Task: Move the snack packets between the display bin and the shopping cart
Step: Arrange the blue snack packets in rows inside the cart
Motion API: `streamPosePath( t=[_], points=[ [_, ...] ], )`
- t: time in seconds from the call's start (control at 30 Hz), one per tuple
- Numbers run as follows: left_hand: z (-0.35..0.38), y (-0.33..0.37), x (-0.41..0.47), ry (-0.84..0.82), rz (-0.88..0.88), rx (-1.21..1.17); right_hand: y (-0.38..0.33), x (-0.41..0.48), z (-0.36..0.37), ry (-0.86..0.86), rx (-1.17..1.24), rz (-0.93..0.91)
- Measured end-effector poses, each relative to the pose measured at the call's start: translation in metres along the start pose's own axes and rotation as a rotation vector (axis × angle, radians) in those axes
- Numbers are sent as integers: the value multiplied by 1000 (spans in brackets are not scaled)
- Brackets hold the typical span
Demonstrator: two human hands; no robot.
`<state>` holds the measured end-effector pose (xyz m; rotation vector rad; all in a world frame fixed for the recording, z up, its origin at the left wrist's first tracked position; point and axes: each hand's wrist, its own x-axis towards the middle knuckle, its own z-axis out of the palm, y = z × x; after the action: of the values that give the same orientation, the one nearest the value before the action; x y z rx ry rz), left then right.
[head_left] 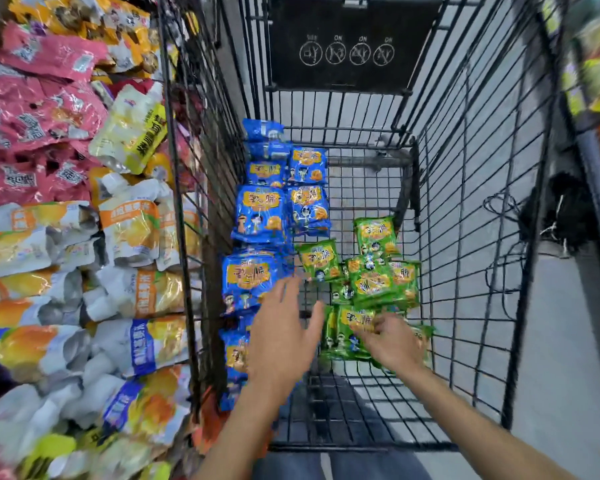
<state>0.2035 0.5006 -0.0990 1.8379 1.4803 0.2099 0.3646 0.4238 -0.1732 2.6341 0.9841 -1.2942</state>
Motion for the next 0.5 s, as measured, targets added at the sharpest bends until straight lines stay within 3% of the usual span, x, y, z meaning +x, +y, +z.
streamPosePath(
  t=[0.17,0.37,0.5],
  points=[
    [30,-11,-32,-184,-2,119,-10,-1,26,91,-164,59],
    [29,-11,-27,-164,137,262,-16,7,21,-32,-22,160],
    [25,-10,-23,-117,168,223,-1,7,6,-106,180,188]
  ],
)
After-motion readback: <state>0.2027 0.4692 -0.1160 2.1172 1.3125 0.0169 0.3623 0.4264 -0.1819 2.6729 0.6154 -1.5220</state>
